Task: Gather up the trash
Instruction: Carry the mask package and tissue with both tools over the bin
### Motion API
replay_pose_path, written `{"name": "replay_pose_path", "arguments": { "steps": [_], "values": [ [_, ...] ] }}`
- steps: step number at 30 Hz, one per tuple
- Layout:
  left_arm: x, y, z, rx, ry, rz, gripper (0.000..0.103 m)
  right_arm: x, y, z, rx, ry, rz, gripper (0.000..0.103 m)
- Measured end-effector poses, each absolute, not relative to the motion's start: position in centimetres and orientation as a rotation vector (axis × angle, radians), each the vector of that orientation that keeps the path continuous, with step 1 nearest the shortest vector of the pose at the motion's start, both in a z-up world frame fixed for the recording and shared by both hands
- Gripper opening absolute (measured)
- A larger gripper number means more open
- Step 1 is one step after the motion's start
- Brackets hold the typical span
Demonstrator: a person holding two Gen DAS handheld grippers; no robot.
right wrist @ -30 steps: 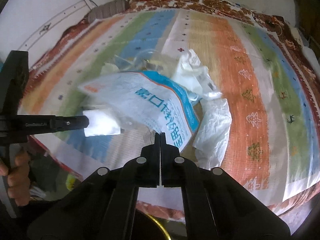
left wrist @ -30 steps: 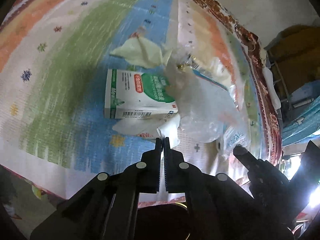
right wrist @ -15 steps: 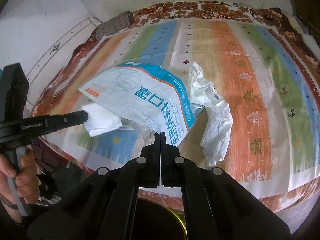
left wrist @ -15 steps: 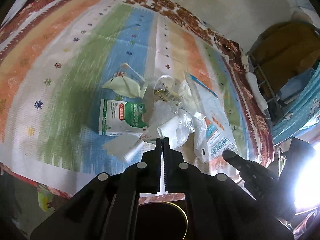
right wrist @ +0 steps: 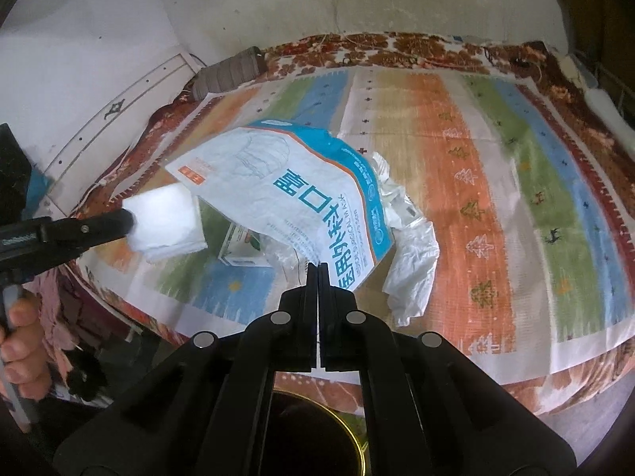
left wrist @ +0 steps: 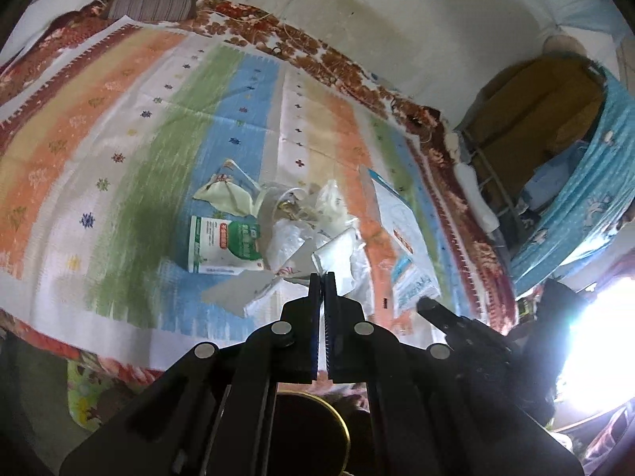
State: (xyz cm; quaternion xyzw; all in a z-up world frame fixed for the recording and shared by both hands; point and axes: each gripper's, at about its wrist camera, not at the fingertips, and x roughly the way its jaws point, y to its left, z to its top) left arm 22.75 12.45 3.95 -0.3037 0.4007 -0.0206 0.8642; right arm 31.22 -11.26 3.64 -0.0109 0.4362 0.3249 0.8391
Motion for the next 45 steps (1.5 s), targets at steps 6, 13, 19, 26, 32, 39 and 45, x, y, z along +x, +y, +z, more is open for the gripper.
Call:
{"name": "replay_pose_path", "arguments": {
  "steps": [6,13,19,26,32,39,45],
  "values": [
    [19.9,10.9,4.4,-0.626,0.812,-0.089,0.001,29.2,-12.4,4.6,-0.005,0.891,0.694,0.0],
    [16.4,8.1,4.5,-0.584,0.788,-0.139,0.001,25.9,-13.7,4.9,0.006,0.867,0.703,0.0],
    [14.0,6.4,4.7,-0.539,0.762,-0.161,0.001,23.5,-14.9,4.1,0.023,0.884,0.712,0.0],
    [11.1,5.8,4.4,-0.58,0.715,-0.156,0.001,21.0,-16.2,3.1,0.038,0.905,0.72,0.0],
    [9.5,4.9,3.2,-0.578,0.735,-0.161,0.001,19.0,-16.8,1.5,0.019,0.939,0.704,0.0],
    [7.5,4.2,1.8,-0.581,0.744,-0.114,0.001,17.5,-17.1,-0.3,0.012,0.987,0.701,0.0],
    [6.1,3.9,0.7,-0.605,0.751,-0.102,0.001,16.5,-16.9,-2.5,-0.004,1.071,0.693,0.0]
  ]
}}
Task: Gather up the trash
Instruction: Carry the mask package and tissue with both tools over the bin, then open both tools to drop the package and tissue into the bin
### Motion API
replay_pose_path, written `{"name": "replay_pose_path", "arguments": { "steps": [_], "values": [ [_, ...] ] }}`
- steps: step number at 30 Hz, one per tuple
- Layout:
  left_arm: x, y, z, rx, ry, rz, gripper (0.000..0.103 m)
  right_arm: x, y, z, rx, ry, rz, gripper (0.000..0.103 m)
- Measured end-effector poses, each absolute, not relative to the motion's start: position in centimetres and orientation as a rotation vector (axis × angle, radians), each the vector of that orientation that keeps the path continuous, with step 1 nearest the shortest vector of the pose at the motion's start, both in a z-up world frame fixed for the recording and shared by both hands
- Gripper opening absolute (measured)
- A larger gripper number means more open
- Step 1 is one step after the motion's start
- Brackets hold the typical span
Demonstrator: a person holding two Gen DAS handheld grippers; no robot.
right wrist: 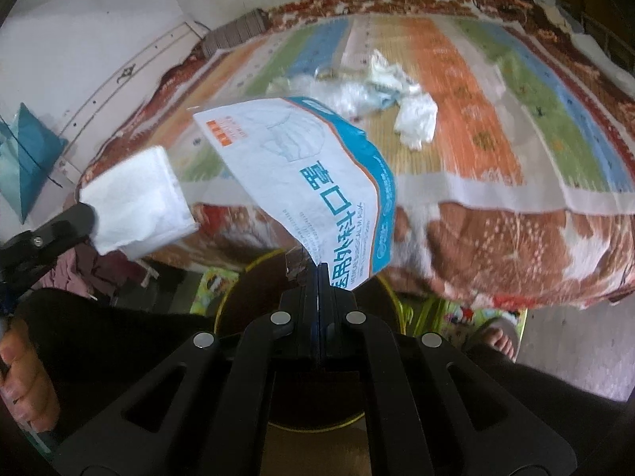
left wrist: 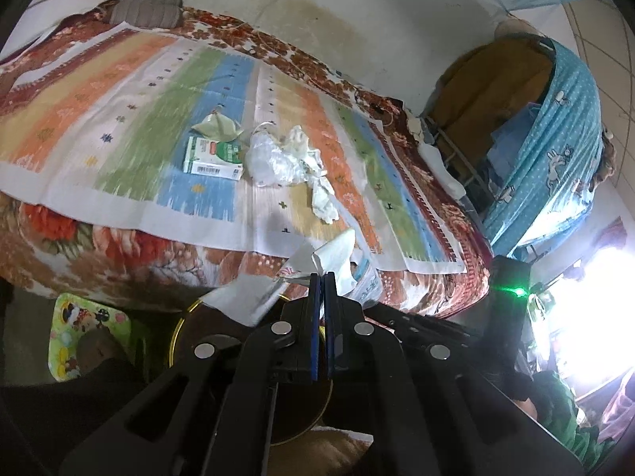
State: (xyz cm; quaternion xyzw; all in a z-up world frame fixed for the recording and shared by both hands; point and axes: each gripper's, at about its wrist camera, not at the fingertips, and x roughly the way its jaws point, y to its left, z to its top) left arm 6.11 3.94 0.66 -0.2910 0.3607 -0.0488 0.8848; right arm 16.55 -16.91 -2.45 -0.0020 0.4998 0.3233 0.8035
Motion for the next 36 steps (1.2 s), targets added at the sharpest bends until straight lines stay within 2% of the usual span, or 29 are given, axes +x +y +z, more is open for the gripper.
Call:
{"name": "replay_pose_path", "arguments": {
  "steps": [11,33,35,36],
  "values": [
    [5.4,3.6,-0.9,-0.646,0.791,-0.088,0.001,14.8,-15.9,-6.3,-0.057,1.199,0.684,0.0],
    [9.0,3.2,-8.2,-0.767,1.077,0.018,0.001,13.2,-14.2,-13.3,-0.108,1.444,0.643,0.0],
    [9.2,3.1,-8.7,-0.773,1.092,0.026,0.001,13.3,-14.2,-14.1,-0.111,1.469,0.626,0.002],
    [9.4,3.0,-8.9,-0.774,1.1,0.022,0.005,13.4,-14.2,-14.4,-0.111,1.478,0.621,0.01]
  ]
}}
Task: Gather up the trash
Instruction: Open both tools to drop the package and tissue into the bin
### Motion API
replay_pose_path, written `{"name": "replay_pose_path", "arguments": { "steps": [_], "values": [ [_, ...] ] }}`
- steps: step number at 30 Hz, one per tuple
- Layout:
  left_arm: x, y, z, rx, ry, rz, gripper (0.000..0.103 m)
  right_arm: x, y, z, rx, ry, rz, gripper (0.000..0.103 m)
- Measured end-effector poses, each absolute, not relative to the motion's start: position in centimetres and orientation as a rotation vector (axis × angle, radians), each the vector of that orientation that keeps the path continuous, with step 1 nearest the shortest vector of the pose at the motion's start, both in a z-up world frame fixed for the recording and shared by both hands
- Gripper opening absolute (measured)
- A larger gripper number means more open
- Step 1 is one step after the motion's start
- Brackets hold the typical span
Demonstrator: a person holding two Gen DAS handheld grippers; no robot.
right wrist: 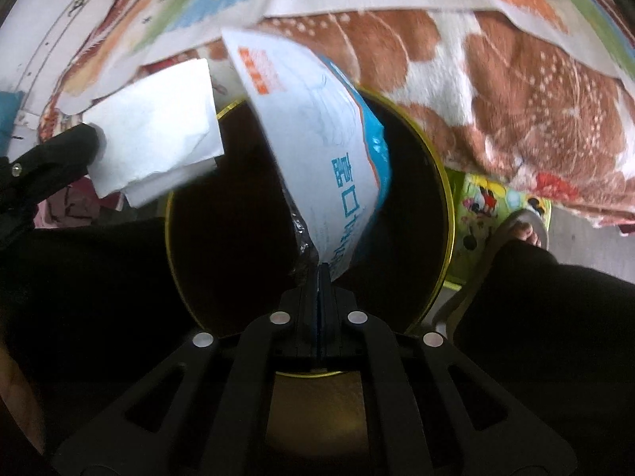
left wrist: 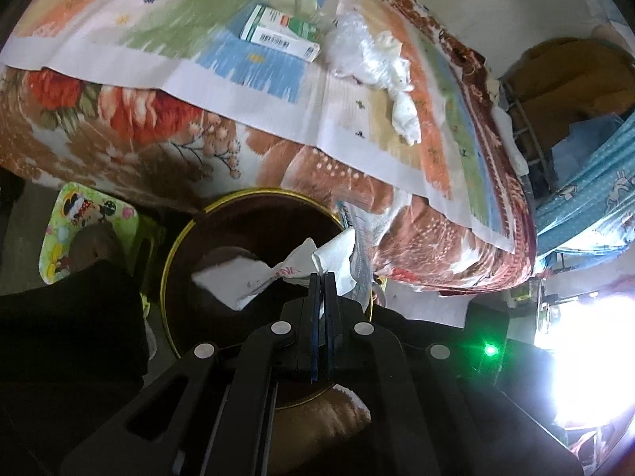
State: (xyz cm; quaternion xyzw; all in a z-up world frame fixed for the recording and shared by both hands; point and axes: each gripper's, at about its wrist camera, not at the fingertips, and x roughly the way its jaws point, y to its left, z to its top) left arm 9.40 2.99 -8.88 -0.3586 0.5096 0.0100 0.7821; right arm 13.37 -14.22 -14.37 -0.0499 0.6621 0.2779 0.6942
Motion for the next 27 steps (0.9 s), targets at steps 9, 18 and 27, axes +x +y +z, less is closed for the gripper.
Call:
{"name": "replay_pose_path", "arguments": {
  "steps": [9,18,27],
  "values": [
    [9.4,3.9,-8.3,-0.778,1.067,0.046,0.043,13.8,-14.5,-13.8,-0.096,1.444,0.595,0.037],
    [10.0,5.7,-6.1,-0.744,0.997,0.1,0.058,14.3,-14.9,-11.0,-0.082,1.332,0.618,0.045],
    [11.5,6.6,-4.6,-0.681,1.017,0.088,0.067,16.1,-15.2,-7.7,-0.06,1.228,0.644,0.057]
  ]
}}
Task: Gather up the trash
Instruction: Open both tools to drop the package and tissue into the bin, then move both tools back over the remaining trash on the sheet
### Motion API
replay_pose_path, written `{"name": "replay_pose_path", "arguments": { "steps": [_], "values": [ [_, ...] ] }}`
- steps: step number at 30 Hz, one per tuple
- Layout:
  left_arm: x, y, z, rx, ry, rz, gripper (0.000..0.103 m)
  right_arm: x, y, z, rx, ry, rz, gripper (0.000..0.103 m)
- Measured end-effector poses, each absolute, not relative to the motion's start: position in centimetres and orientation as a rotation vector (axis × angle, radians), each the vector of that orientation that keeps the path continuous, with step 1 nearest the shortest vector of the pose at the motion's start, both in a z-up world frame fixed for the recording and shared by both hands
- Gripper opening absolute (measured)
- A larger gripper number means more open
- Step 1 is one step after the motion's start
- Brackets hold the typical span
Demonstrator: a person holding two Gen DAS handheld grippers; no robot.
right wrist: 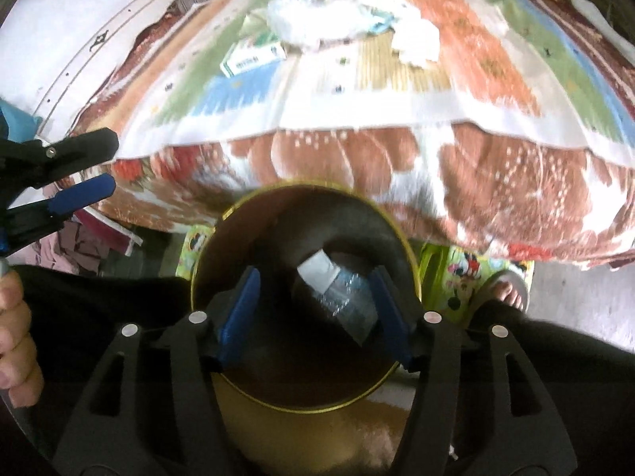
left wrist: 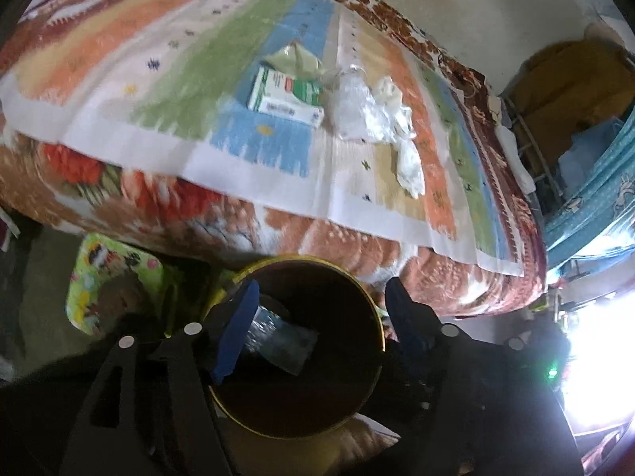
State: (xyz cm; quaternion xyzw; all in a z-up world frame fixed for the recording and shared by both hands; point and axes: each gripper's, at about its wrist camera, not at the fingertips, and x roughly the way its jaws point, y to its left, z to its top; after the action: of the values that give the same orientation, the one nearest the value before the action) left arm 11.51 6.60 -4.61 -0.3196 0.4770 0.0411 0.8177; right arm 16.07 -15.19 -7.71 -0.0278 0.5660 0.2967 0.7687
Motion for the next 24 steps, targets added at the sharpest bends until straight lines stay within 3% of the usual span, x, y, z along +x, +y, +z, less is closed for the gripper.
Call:
{"name": "replay_pose_path", "arguments": {
  "steps": [6,19,24],
  "values": [
    [12.6,7.8,-3.9,-0.621,1.033,0.139,0.076,17.8,-14.6,-5.0,-0.124,1.128,0.663,0.068],
    [16.5,9.0,-2.5,-0.358,1.067,0.215,0.087,21.1,-12.0,-2.0,-0.263,0.998,0.715,0.082],
    [18.6,10.5,-2.9,-0.418,1.082,0.212,0.091,23.0,-10.6,-1.5,-0.272,0.97,0.733,0.089]
  ]
}}
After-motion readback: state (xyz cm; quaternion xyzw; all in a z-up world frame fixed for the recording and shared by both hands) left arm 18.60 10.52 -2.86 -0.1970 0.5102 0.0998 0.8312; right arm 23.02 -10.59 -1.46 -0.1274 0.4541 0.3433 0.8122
